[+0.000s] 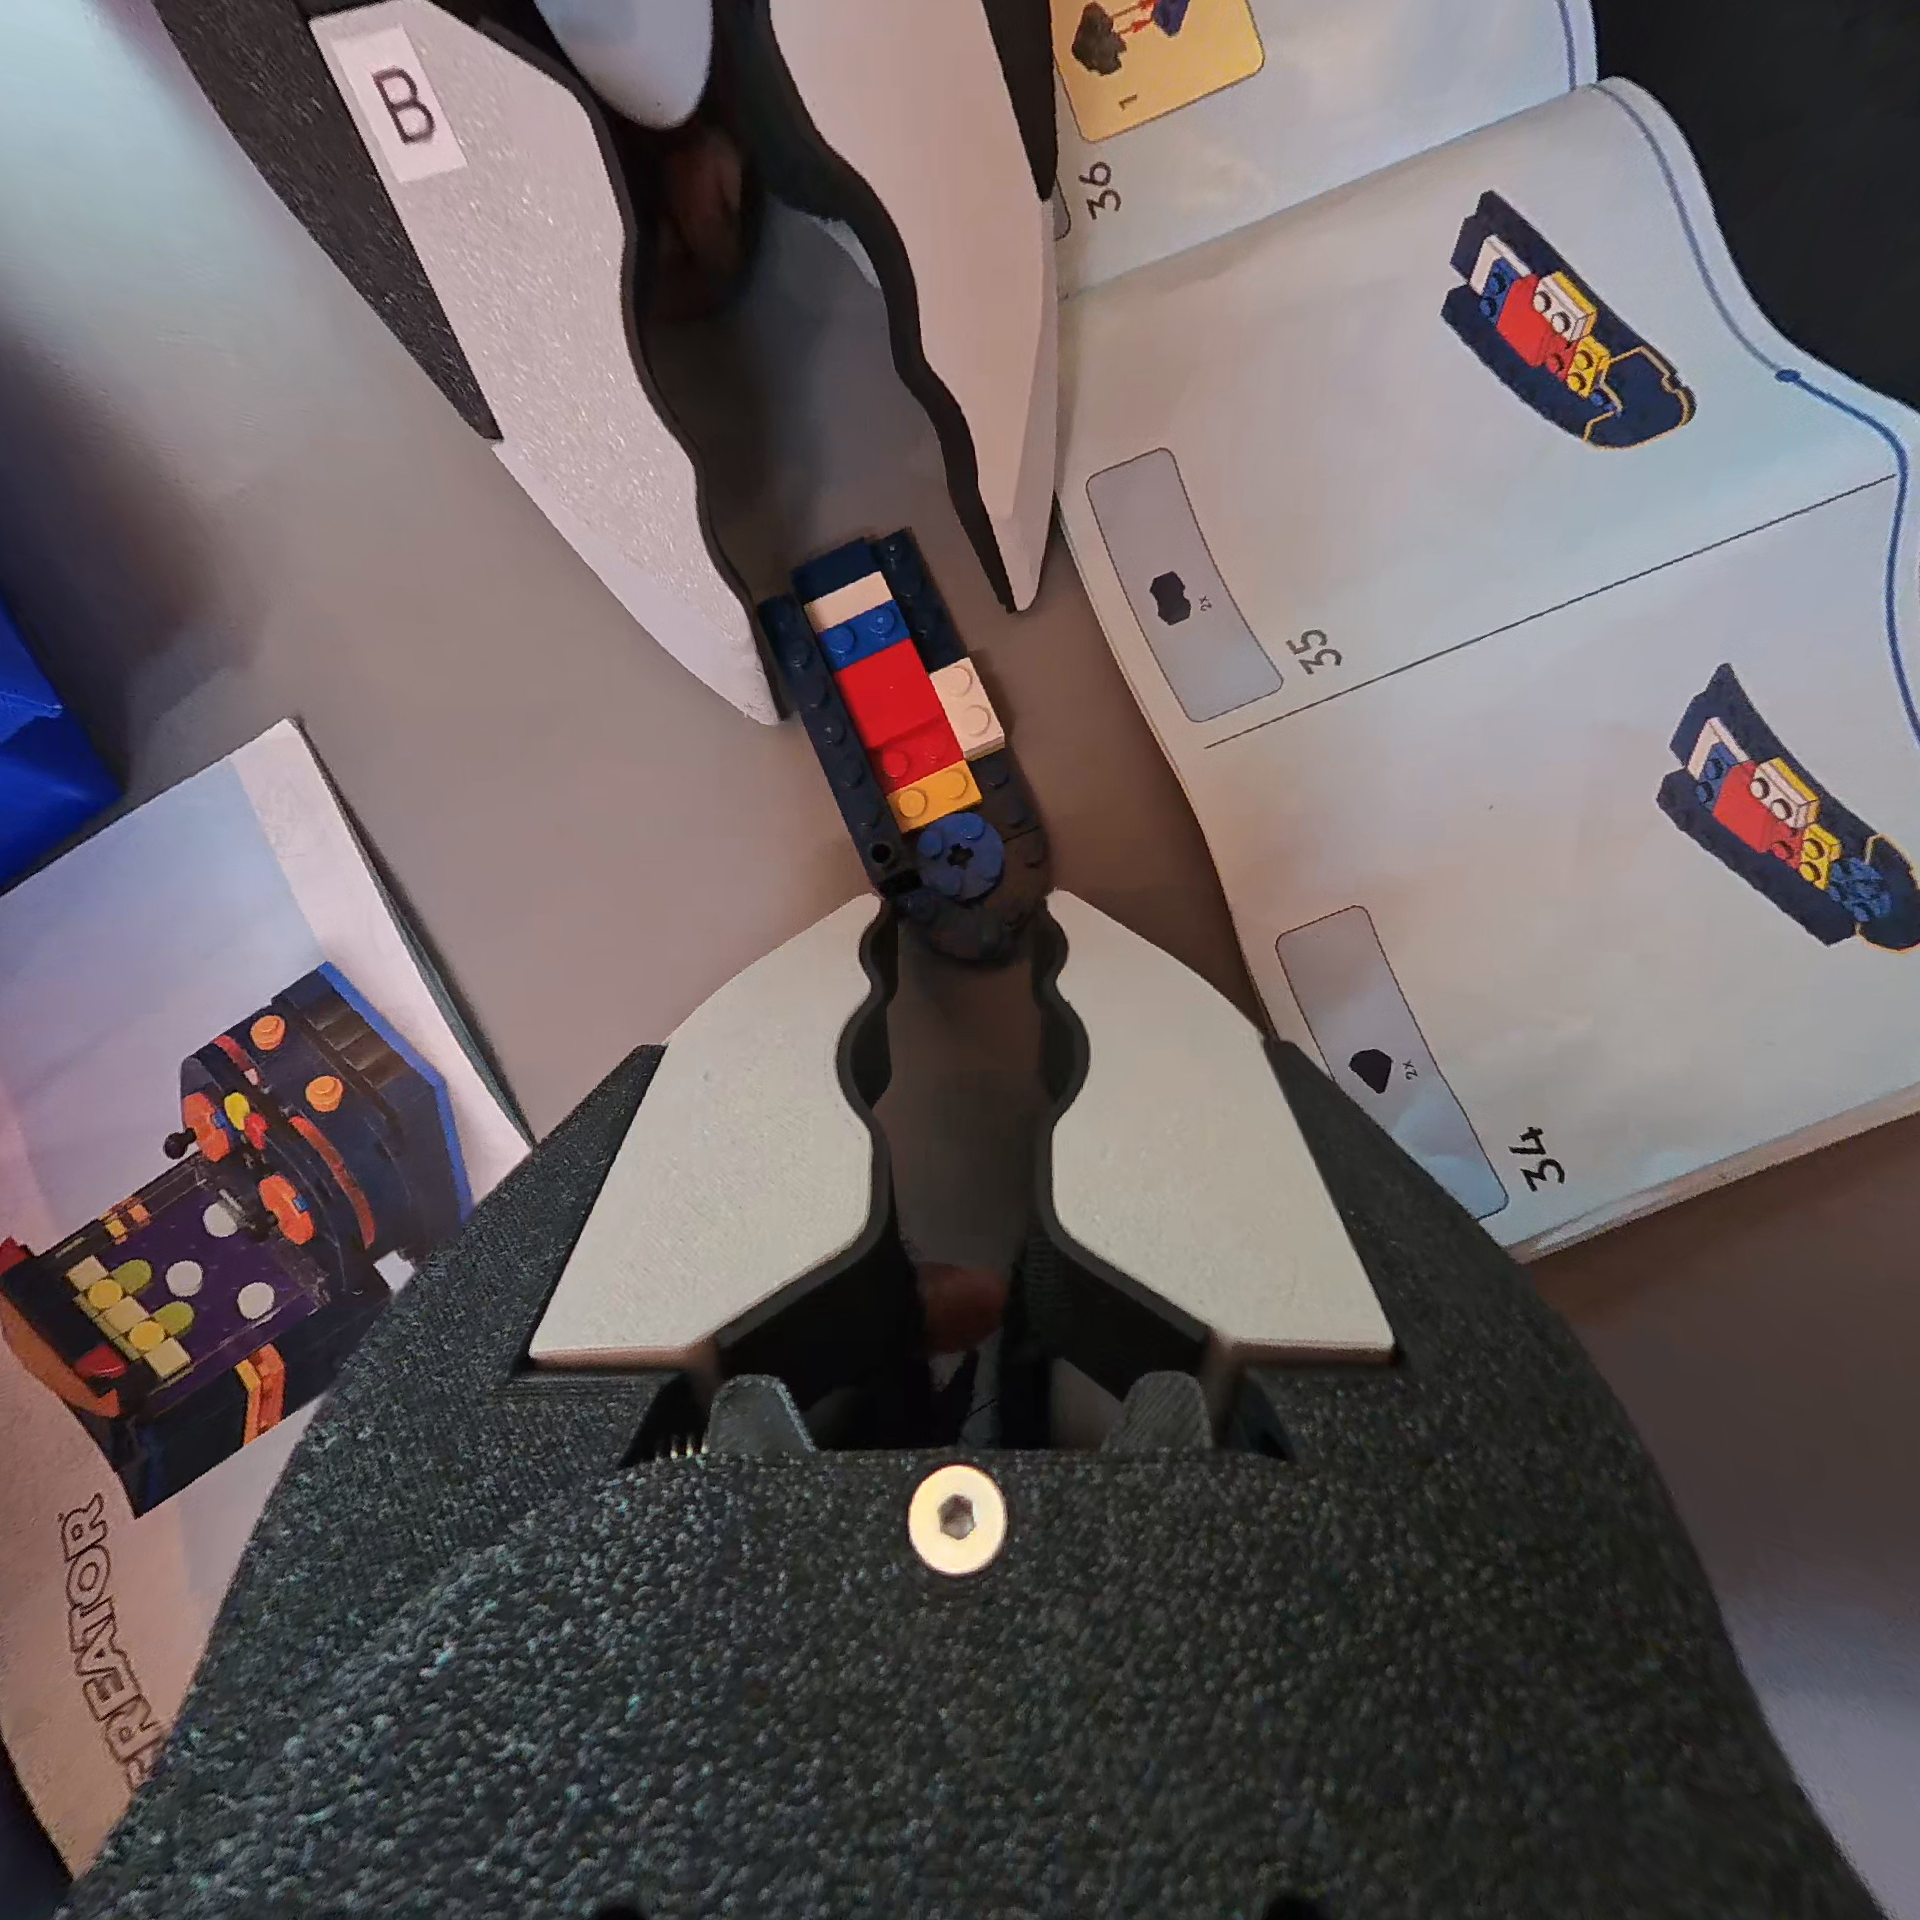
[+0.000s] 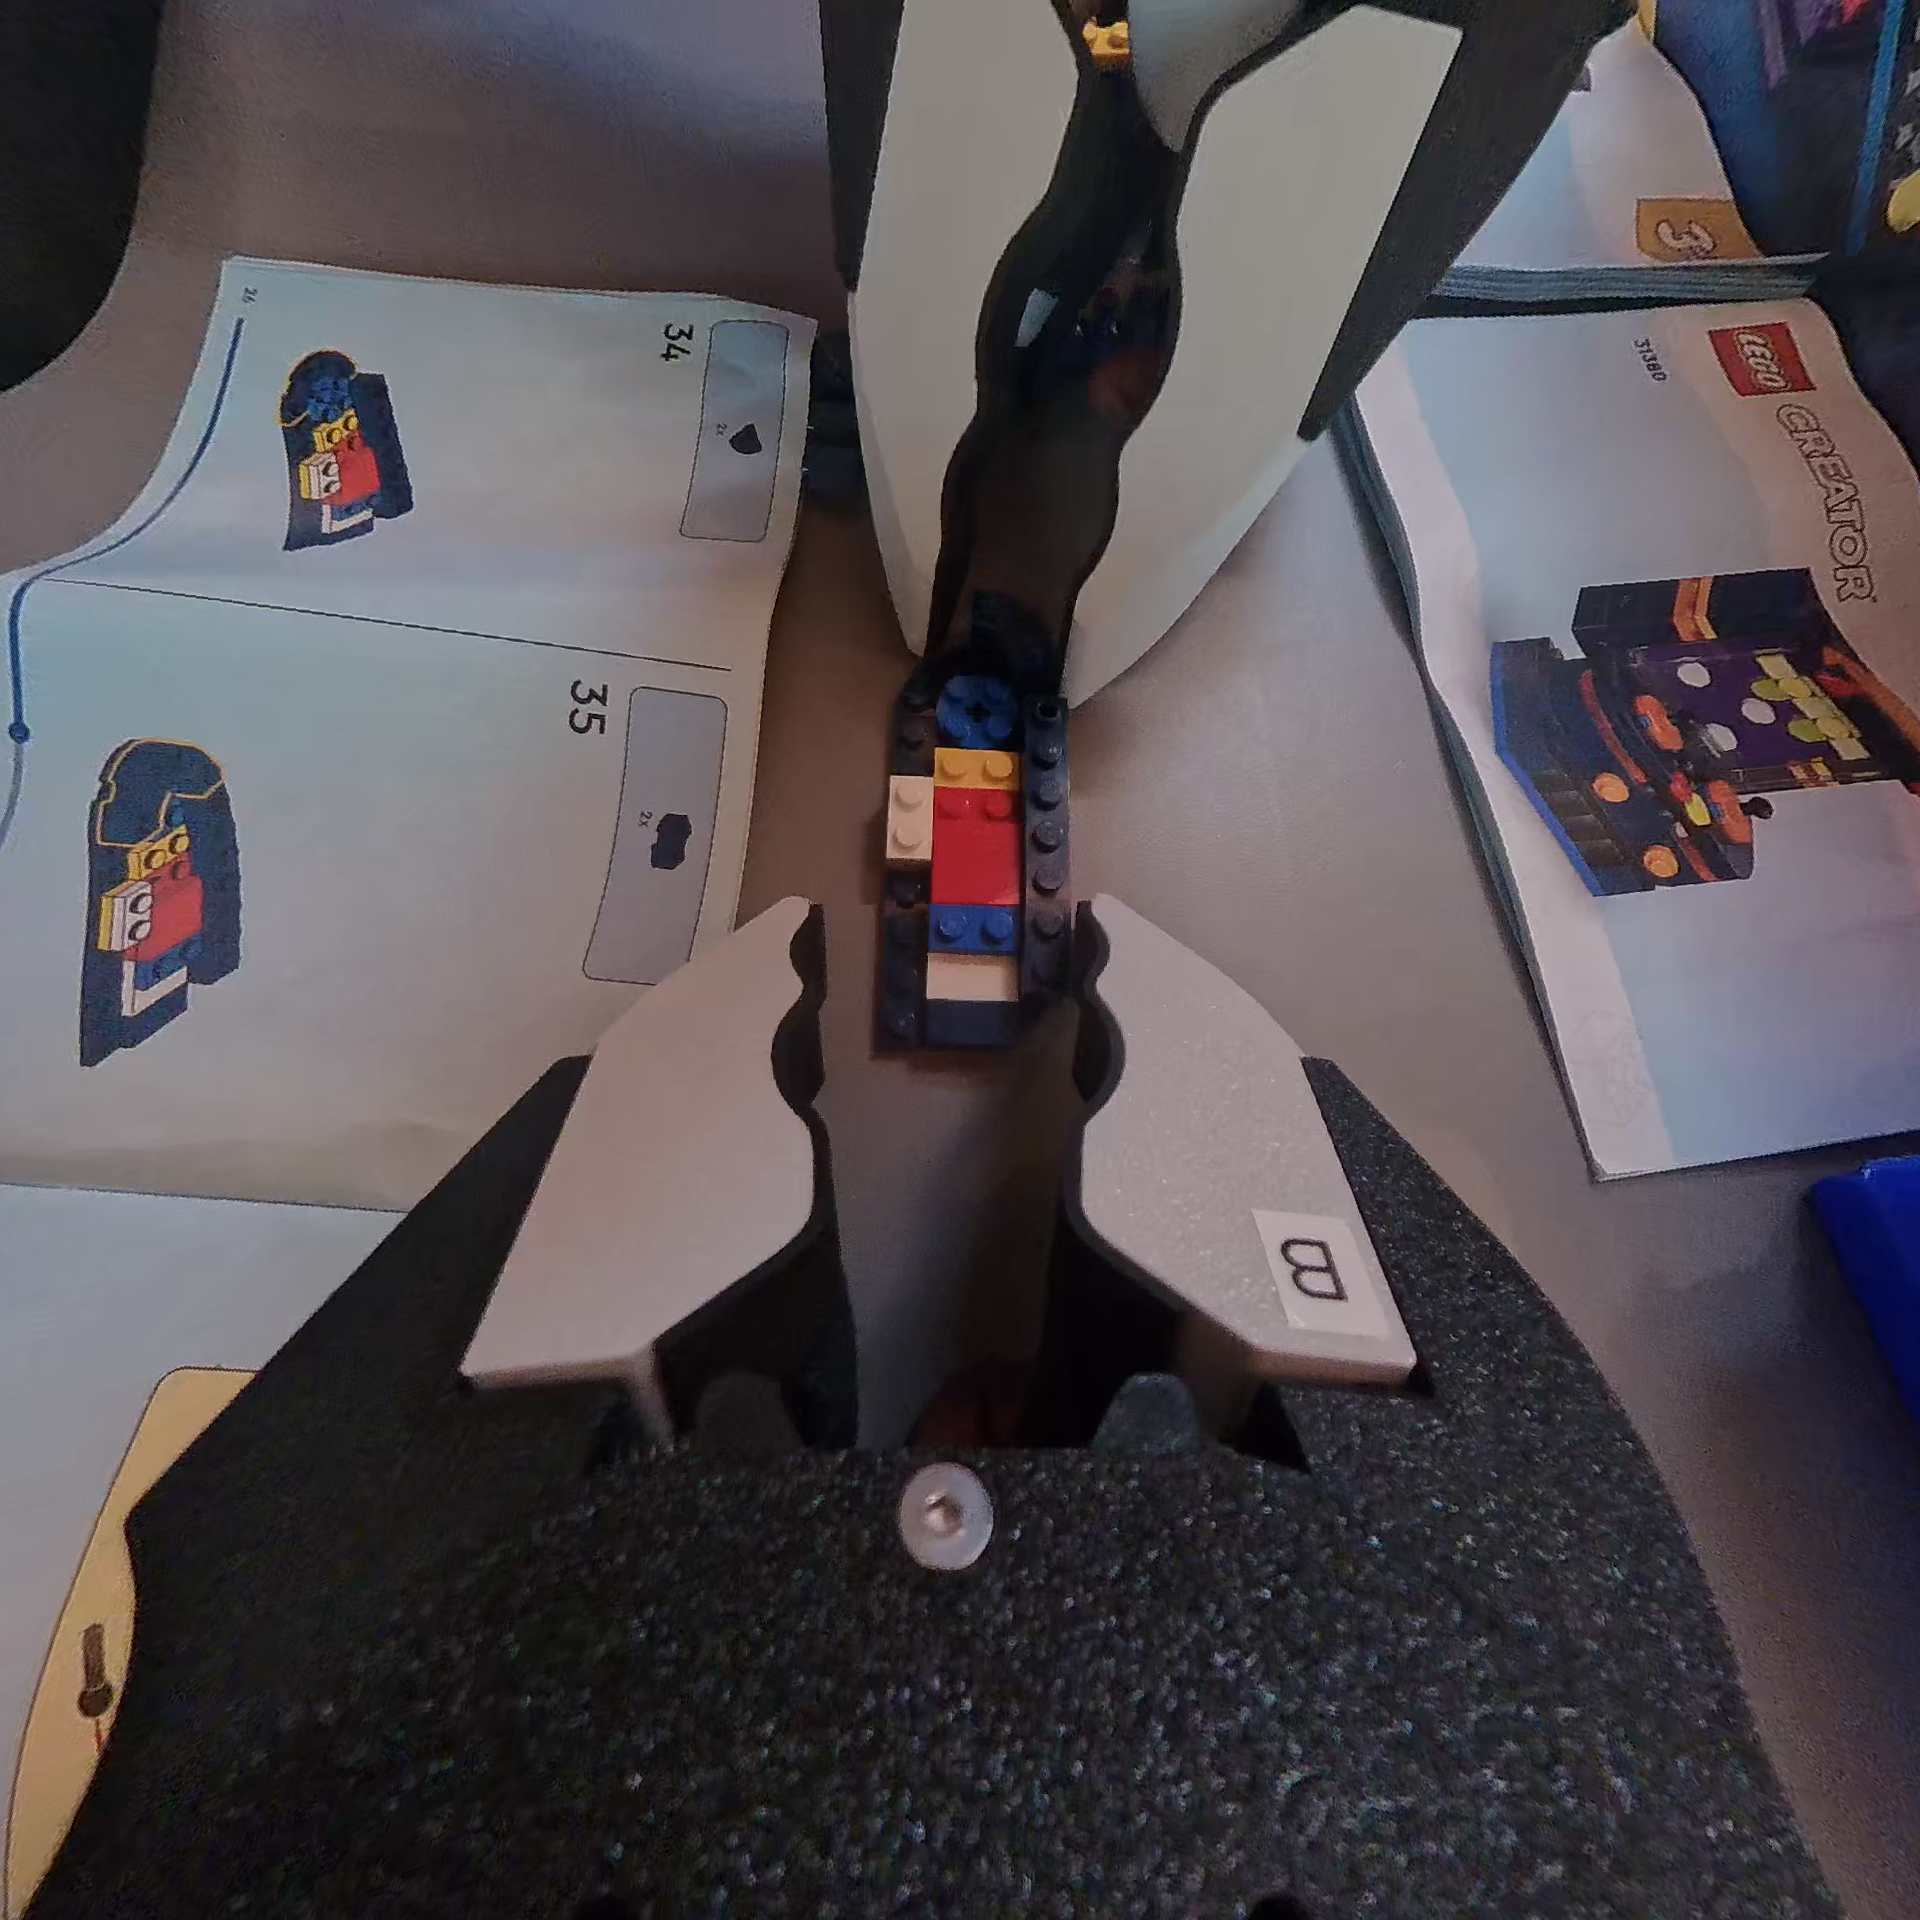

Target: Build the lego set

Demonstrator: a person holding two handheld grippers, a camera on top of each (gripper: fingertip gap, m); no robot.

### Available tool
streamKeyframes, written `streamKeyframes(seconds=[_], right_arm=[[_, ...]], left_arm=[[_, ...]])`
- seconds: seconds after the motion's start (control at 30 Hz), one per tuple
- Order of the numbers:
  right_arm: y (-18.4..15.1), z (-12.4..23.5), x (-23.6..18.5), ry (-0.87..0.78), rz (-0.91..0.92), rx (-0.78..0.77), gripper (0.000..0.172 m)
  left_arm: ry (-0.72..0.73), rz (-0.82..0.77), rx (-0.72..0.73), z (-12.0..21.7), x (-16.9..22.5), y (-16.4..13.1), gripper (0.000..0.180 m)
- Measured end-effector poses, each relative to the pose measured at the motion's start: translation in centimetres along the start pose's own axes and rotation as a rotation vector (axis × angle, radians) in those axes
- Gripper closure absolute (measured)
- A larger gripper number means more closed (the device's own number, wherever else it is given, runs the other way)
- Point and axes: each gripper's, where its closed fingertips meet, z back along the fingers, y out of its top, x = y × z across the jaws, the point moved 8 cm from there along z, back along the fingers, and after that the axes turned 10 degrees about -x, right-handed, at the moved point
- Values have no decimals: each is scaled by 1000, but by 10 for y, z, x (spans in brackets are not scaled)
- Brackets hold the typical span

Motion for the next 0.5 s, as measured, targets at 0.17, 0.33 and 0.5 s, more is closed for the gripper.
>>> streamKeyframes(seconds=[0.17,0.33,0.5], right_arm=[[0,0,0,-1,0,0,126],[0,0,0,-2,-2,0,127],[0,0,0,-10,0,2,127]], left_arm=[[3,3,-2,2,-1,3,156],[16,33,-12,8,0,6,145],[68,219,-157,25,-3,-2,156]])
